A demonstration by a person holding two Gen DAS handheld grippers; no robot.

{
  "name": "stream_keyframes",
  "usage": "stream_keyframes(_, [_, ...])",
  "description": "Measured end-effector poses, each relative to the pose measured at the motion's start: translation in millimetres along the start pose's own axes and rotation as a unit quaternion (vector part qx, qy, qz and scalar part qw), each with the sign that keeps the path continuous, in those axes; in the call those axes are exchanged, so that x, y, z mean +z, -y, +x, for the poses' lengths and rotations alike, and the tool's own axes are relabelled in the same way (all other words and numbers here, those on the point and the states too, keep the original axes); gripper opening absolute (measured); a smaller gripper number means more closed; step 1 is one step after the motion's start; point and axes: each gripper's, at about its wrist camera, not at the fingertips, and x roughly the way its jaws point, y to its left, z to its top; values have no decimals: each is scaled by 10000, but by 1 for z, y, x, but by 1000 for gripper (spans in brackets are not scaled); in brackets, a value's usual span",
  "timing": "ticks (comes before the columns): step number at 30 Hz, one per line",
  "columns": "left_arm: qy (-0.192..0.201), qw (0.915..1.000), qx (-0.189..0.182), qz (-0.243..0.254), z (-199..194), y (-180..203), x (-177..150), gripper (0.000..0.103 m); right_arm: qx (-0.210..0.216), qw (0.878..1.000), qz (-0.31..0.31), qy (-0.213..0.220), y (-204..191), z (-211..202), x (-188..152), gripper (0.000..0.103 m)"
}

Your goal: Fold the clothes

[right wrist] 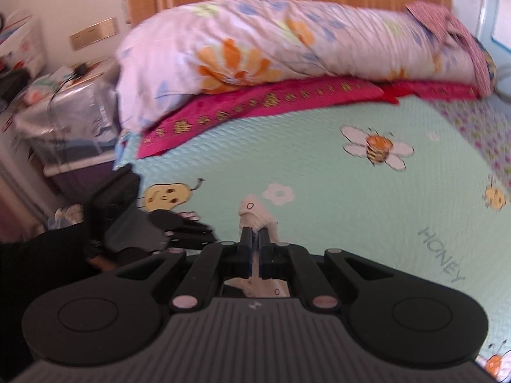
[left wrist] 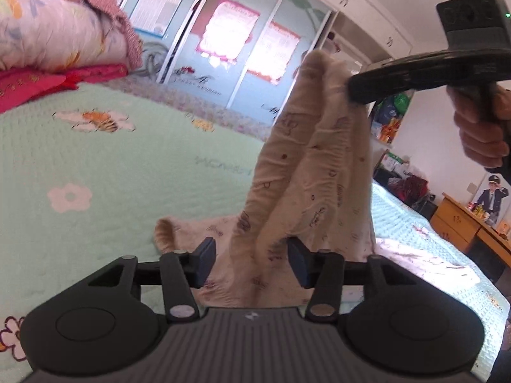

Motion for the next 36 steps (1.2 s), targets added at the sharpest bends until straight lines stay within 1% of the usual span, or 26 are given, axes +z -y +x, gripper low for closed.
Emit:
stream_keyframes(2, [-81, 9997, -146, 167, 1, 9, 0, 54, 6, 9999, -129, -4, -12, -9, 2, 4])
stream_keyframes(5, [-231, 9993, -100, 269, 7, 12, -3, 54, 71, 9997, -212, -128, -21, -10, 2, 4])
stream_keyframes(7, [-442, 9985, -165, 281, 10, 11, -8, 51, 94, 9995, -202, -217, -24, -4, 0, 4])
stream_keyframes(8, [-519, 9981, -171, 271, 11, 9, -10, 49, 105, 9995, -179, -227, -23, -1, -1, 4])
stream_keyframes(10, [-663, 9973, -177, 247, 15, 7, -14, 36, 77, 9996, -128, -230, -21, 7, -3, 4])
stream_keyframes(13, [-879, 9957, -184, 212, 19, 3, -20, 31, 88, 9994, 54, -327, -9, 27, -7, 4])
stream_keyframes(17, [-1147, 9931, -199, 153, 25, -2, -27, 29, 125, 9976, 291, -610, 9, 66, -16, 5])
stream_keyframes(20, [-1191, 9926, -240, 13, 25, -7, -28, 29, -42, 9952, 436, -872, 23, 101, -27, 5])
stream_keyframes(22, [-1214, 9923, -253, -35, 24, -9, -29, 29, -63, 9937, 646, -916, 35, 120, -33, 6])
stream_keyframes(23, [-1214, 9922, -268, -65, 24, -10, -29, 29, -21, 9928, 734, -942, 39, 128, -37, 10])
stream_keyframes(24, [-1221, 9921, -274, -68, 24, -11, -29, 29, 3, 9921, 798, -970, 43, 135, -40, 10])
stream_keyframes(25, [-1229, 9920, -279, -67, 24, -11, -29, 29, -45, 9918, 777, -1009, 45, 138, -41, 17])
stream_keyframes(26, [-1240, 9919, -279, -63, 25, -12, -29, 29, -93, 9916, 756, -1047, 47, 141, -42, 20])
stream_keyframes(27, [-1245, 9918, -285, -69, 25, -12, -29, 29, -138, 9916, 735, -1059, 48, 142, -42, 26])
stream_keyframes(30, [-1255, 9916, -309, -92, 25, -13, -29, 29, -261, 9940, 548, -906, 56, 132, -35, 38])
stream_keyframes(33, [-1265, 9914, -331, -106, 24, -15, -28, 29, -378, 9955, 305, -820, 64, 123, -27, 56])
stream_keyframes(34, [-1273, 9912, -335, -103, 24, -16, -28, 30, -364, 9950, 177, -915, 64, 124, -27, 59])
stream_keyframes(36, [-1278, 9912, -339, -92, 24, -16, -28, 30, -222, 9929, -3, -1169, 66, 129, -29, 61])
